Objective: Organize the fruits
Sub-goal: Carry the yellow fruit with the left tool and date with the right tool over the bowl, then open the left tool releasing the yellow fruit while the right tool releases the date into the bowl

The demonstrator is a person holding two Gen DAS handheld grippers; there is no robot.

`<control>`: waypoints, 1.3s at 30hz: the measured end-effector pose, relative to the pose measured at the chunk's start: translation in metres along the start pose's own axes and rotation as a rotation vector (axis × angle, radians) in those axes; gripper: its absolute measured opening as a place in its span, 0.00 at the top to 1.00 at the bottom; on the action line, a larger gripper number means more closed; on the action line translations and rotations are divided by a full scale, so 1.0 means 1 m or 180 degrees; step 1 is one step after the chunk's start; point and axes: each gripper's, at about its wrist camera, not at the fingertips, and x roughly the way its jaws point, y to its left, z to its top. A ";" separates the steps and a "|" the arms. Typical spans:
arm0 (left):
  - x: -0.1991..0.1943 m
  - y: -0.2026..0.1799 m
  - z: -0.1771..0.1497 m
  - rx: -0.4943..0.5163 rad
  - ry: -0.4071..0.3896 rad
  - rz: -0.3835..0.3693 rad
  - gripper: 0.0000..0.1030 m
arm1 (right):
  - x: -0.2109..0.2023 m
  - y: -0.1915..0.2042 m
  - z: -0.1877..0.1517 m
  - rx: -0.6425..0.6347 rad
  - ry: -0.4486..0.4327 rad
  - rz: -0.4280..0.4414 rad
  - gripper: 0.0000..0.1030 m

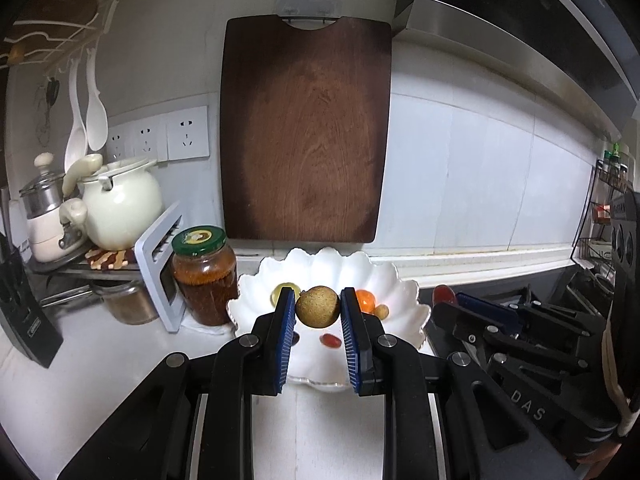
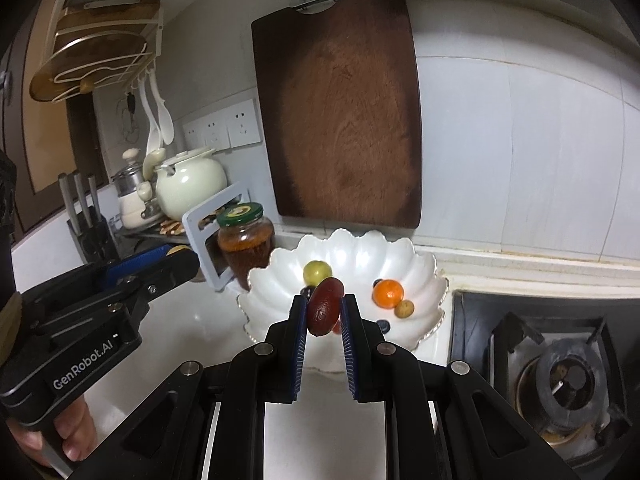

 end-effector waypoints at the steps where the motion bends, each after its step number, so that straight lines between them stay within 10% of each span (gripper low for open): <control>1: 0.004 0.001 0.002 -0.0009 0.0010 -0.0010 0.77 | 0.002 0.000 0.002 0.0003 -0.0003 -0.0008 0.82; 39: 0.180 0.006 0.027 0.0071 0.0980 -0.0125 0.77 | 0.131 -0.046 0.031 0.0111 0.0649 -0.0372 0.82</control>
